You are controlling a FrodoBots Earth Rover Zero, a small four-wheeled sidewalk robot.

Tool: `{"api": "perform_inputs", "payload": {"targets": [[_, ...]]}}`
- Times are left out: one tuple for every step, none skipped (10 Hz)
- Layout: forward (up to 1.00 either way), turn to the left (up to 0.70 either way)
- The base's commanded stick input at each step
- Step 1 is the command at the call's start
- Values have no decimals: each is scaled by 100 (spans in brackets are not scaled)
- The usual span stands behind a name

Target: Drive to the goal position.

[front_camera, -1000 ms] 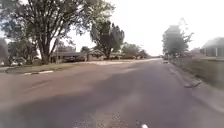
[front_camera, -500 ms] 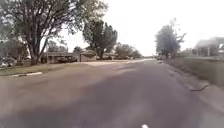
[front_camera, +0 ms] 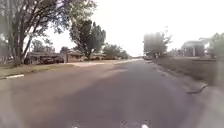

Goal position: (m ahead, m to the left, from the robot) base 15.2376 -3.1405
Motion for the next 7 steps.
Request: {"api": "perform_inputs", "payload": {"targets": [[100, 0], [100, 0], [100, 0], [100, 0], [100, 0], [100, -1], [100, -21]]}}
